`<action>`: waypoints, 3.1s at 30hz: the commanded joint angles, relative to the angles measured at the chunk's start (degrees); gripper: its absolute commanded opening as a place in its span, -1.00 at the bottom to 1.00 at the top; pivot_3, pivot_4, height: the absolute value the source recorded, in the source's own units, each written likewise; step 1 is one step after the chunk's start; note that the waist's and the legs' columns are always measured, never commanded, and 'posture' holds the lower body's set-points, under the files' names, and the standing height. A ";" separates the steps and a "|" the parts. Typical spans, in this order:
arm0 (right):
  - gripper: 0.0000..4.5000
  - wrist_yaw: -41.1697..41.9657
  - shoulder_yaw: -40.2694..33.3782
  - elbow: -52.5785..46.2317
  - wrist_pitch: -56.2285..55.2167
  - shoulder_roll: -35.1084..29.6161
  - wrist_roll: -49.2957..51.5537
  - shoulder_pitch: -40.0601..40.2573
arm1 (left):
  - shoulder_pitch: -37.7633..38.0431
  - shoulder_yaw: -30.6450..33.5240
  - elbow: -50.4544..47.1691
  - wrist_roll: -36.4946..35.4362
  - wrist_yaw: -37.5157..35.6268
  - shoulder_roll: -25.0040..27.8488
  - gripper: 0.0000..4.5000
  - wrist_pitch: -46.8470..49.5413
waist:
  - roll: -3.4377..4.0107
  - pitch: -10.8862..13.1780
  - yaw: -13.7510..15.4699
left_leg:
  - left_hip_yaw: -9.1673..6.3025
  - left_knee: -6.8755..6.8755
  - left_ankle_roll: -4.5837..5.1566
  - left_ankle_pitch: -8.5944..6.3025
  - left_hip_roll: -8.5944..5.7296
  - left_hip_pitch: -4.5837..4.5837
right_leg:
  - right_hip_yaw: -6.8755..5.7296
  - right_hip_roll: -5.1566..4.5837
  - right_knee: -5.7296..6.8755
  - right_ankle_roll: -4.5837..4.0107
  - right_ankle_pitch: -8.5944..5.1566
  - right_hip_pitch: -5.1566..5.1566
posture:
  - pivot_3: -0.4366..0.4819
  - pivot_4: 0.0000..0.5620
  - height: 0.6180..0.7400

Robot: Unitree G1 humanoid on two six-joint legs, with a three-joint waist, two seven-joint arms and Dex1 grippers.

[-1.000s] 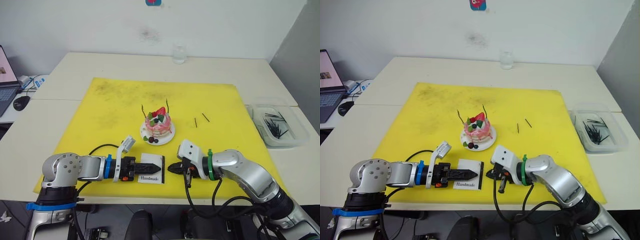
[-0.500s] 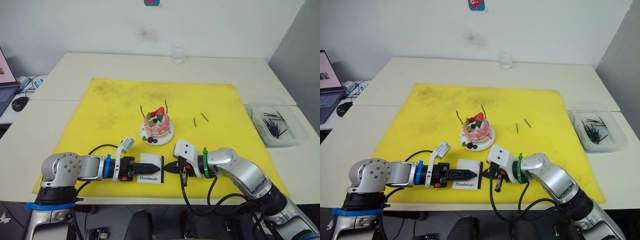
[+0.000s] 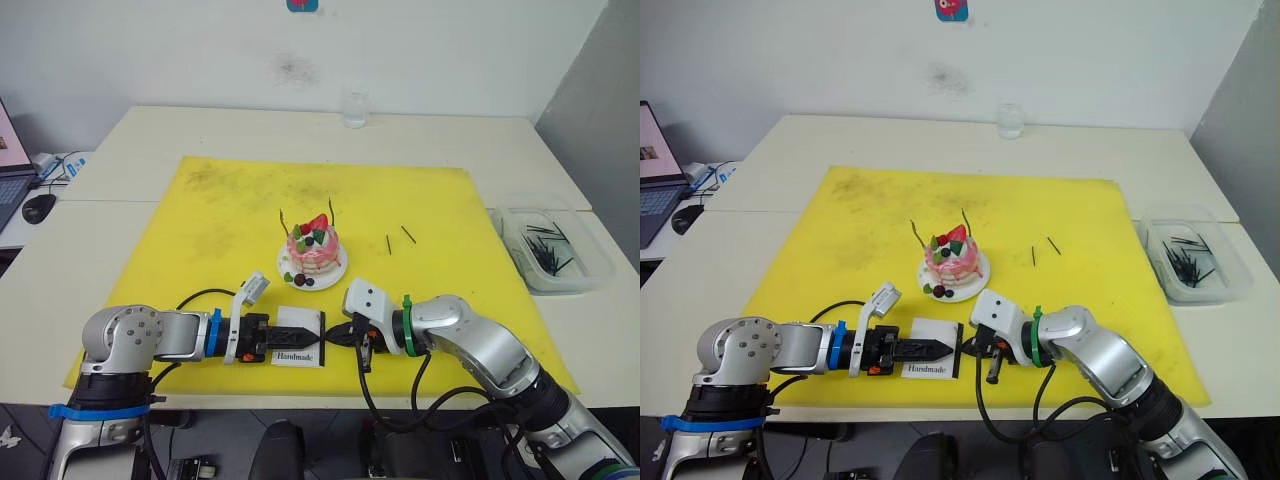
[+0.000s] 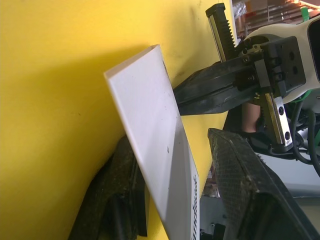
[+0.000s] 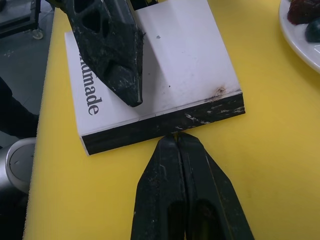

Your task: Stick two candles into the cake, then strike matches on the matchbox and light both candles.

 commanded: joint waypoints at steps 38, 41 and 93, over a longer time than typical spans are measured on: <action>0.23 -37.77 -19.30 7.38 -18.92 15.91 -15.40 6.38 | 8.58 12.60 -15.74 -12.75 3.21 4.67 -1.00 -5.06 | -0.01 0.03 -0.48 | 0.13 -0.16 -0.02 0.00 0.00 -0.10 | 0.12 -0.04 -0.11 -0.04 -0.05 -0.11 | -0.05 -0.47 1.00; 0.23 -40.31 -20.23 11.05 -20.92 18.11 -16.30 4.78 | 8.81 12.20 -15.78 -13.46 3.77 4.93 -1.00 -5.63 | -0.01 0.03 -0.51 | 0.17 -0.15 -0.02 0.00 0.00 -0.11 | 0.16 -0.10 -0.11 -0.04 -0.04 -0.11 | -0.05 -0.47 1.00; -0.99 -23.35 -22.79 -11.67 -10.28 7.31 -3.44 22.92 | 5.75 2.97 -14.80 -18.16 4.42 7.59 -1.00 -10.47 | -0.02 0.03 -1.08 | 0.10 -0.25 -0.02 0.00 -0.02 -0.01 | 0.09 -0.01 -0.09 -0.03 -0.04 -0.10 | -0.05 -0.47 1.00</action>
